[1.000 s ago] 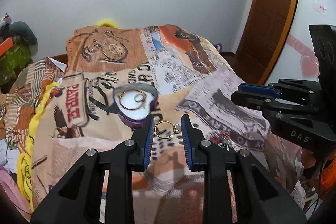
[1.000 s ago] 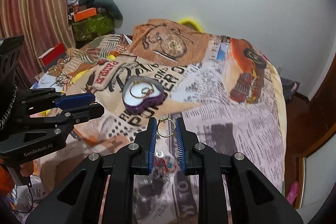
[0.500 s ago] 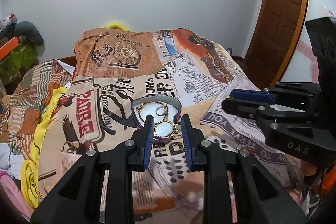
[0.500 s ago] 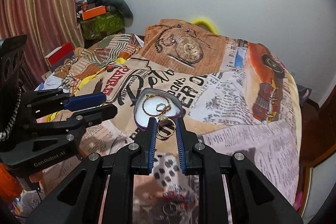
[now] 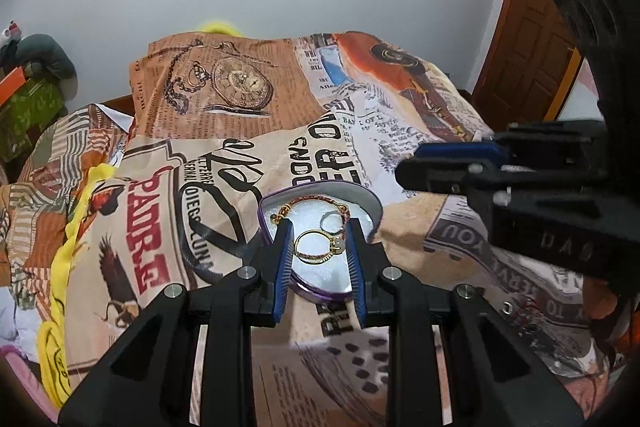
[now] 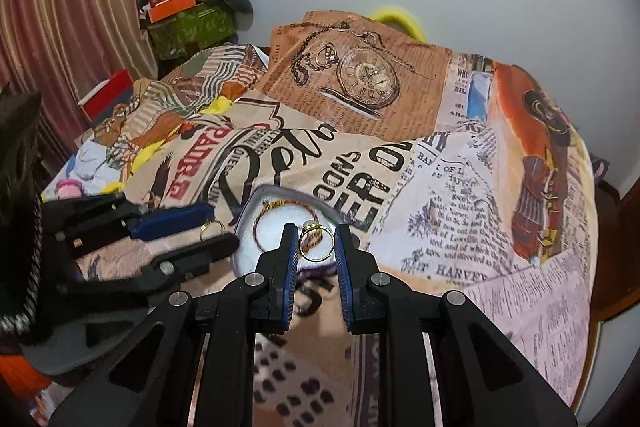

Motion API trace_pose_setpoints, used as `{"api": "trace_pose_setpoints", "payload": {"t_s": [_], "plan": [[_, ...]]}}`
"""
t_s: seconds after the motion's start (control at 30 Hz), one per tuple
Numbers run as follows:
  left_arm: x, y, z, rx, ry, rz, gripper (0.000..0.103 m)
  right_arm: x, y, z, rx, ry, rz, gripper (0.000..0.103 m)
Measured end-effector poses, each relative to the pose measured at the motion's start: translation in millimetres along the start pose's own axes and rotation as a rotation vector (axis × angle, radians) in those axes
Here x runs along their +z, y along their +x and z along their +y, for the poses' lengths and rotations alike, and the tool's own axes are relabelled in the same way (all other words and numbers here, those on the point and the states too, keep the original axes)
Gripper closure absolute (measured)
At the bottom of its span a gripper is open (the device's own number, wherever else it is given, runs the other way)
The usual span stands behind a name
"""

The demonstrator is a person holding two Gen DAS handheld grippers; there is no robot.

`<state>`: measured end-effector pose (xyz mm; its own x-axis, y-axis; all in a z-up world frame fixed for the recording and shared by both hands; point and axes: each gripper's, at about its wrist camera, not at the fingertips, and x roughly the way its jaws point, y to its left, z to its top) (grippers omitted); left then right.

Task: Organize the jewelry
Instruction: 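Lower the gold rings into the purple tin and open both grippers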

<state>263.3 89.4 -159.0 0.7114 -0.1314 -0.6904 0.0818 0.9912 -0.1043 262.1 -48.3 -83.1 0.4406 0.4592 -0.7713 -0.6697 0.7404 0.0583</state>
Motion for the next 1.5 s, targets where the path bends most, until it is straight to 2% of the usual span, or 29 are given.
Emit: {"api": "trace_pose_setpoints", "payload": {"t_s": [0.27,0.53,0.87,1.13,1.5], "plan": [[2,26,2,-0.006,0.025,0.048,0.078,17,19,-6,0.041,0.031,0.032,0.086],[1,44,7,-0.024,0.011,0.091,0.078,19,35,-8,0.067,0.047,0.071,0.087],[0,42,-2,0.000,0.073,0.078,0.078,19,38,-13,0.063,0.061,0.085,0.086],[-1,39,8,-0.006,0.030,0.089,0.070,24,34,-9,0.048,0.044,0.075,0.086],[0,11,42,0.060,-0.041,0.046,0.070,25,58,5,0.097,0.026,0.144,0.086]]}}
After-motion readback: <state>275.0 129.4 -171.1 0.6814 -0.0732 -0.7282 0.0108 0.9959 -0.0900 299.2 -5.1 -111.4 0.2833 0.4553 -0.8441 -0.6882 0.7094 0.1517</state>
